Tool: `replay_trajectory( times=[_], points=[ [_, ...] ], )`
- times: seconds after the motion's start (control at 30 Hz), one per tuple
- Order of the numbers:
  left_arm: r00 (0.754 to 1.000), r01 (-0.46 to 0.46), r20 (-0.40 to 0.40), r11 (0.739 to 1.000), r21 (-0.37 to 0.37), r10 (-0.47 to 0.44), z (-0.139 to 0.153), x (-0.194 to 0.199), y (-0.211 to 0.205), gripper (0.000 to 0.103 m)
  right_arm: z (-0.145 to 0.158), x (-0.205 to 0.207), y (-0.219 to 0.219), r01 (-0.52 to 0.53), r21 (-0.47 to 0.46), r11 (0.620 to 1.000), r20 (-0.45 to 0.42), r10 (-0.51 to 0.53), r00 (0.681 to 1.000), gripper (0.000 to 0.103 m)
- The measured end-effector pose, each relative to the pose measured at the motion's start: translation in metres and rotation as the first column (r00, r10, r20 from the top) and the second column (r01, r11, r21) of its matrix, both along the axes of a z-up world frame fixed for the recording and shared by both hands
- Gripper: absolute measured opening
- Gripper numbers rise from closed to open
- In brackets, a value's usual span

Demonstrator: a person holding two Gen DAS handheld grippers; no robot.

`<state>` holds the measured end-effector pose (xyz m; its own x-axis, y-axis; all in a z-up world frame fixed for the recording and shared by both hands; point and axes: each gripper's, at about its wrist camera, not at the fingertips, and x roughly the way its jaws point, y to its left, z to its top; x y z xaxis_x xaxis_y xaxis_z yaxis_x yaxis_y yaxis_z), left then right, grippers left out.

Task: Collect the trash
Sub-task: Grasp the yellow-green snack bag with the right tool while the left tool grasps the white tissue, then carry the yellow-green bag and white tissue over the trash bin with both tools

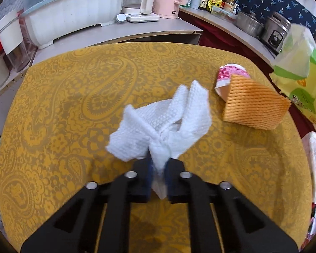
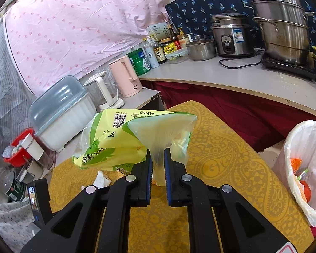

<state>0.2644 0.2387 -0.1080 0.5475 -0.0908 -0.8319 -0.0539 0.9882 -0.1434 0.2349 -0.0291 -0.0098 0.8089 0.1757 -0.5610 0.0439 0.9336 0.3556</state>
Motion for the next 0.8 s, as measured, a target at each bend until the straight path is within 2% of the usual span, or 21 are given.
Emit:
replay_trajectory(
  times=[0.23, 0.43, 0.6, 0.8],
  points=[
    [0.998, 0.018, 0.061, 1.000, -0.019, -0.017, 0.037, -0.027, -0.028, 0.006, 0.015, -0.026, -0.029, 0.036, 0.014, 0.999, 0.030, -0.037, 0.999, 0.010],
    [0.989, 0.082, 0.125, 0.996, -0.028, -0.078, 0.075, -0.055, -0.075, 0.006, 0.025, -0.056, -0.063, 0.078, 0.029, 0.997, 0.054, -0.080, 0.995, 0.010],
    [0.972, 0.161, 0.175, 0.987, -0.026, -0.154, 0.106, -0.072, -0.125, 0.006, 0.030, -0.083, -0.099, 0.131, 0.048, 0.990, 0.070, -0.134, 0.989, 0.010],
    [0.945, 0.260, 0.211, 0.966, -0.019, -0.250, 0.128, -0.092, -0.182, 0.006, 0.033, -0.115, -0.146, 0.208, 0.080, 0.975, 0.082, -0.215, 0.973, 0.010]
  ],
)
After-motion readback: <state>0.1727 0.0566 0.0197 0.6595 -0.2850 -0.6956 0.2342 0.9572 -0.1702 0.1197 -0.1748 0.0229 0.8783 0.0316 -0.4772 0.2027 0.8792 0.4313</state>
